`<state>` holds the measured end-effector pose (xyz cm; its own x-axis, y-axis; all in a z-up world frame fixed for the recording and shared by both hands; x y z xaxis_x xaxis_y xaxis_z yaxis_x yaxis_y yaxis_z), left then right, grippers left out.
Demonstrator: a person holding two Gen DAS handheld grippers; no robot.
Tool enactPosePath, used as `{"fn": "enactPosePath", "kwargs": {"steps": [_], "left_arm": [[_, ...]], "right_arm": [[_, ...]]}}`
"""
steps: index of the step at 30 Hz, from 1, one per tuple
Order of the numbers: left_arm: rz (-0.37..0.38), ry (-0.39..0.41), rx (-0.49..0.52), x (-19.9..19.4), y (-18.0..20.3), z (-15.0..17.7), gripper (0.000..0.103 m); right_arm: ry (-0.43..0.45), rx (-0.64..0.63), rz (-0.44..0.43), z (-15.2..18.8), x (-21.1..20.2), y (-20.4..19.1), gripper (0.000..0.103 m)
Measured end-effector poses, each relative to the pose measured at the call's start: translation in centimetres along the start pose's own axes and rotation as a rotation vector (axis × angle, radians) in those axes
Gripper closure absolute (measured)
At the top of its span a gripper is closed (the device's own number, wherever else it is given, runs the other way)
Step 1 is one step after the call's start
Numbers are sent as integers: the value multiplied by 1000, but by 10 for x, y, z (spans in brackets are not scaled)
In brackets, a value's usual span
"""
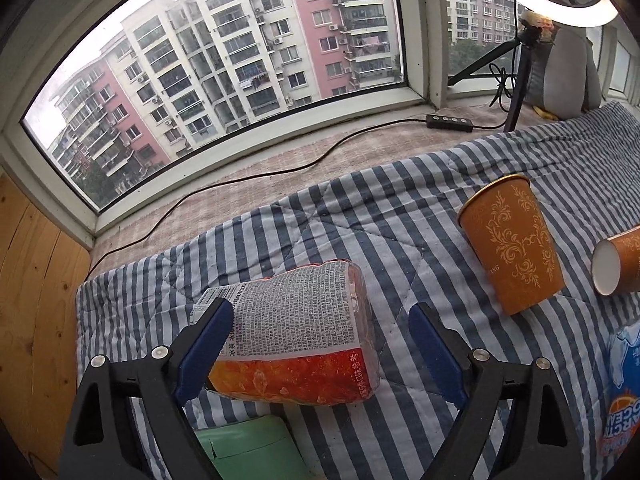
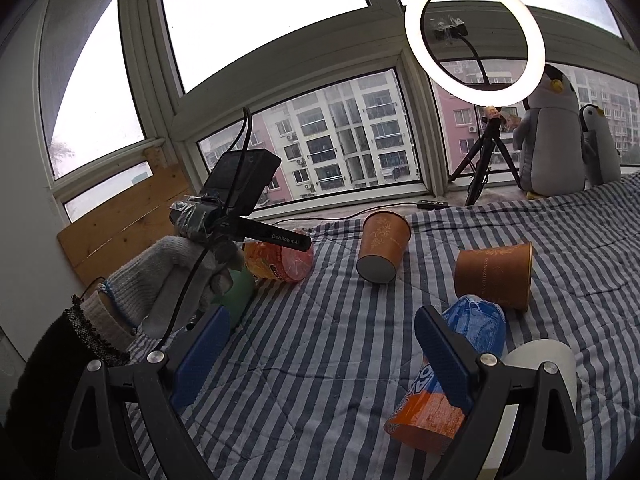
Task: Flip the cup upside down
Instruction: 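Close the left gripper around the cup body and lift it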
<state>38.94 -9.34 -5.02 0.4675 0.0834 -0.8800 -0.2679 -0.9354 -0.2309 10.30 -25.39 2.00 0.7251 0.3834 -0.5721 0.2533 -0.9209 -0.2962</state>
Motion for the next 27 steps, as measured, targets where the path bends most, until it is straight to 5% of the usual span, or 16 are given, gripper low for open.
{"fn": "enactPosePath", "kwargs": {"steps": [3, 5, 16, 18, 23, 27], "left_arm": [[-103, 14, 44, 3, 6, 6, 24], [-107, 34, 29, -2, 3, 9, 34], [-70, 63, 81, -21, 12, 26, 38], [-60, 67, 89, -30, 19, 31, 48], [-54, 63, 169, -46, 46, 49, 50], [-40, 70, 139, -54, 51, 54, 51]], "right_arm": [[29, -9, 37, -11, 1, -3, 11], [55, -20, 54, -17, 1, -5, 11], [78, 12, 56, -19, 0, 1, 11], [84, 15, 57, -19, -3, 3, 11], [101, 31, 63, -15, -15, 9, 11], [104, 57, 62, -11, -25, 14, 11]]}}
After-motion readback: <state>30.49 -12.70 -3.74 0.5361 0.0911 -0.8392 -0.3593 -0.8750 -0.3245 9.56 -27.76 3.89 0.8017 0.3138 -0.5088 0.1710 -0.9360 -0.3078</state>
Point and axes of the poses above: each gripper's, at about its wrist camera, not at the fingertips, and x roughly the way its jaws point, y to its right, z to its underside, the point moved 3 cm from there along x, roughly the way its jaws point, and after that the axes turned 8 degrees about -y, right-handed, at the moved point
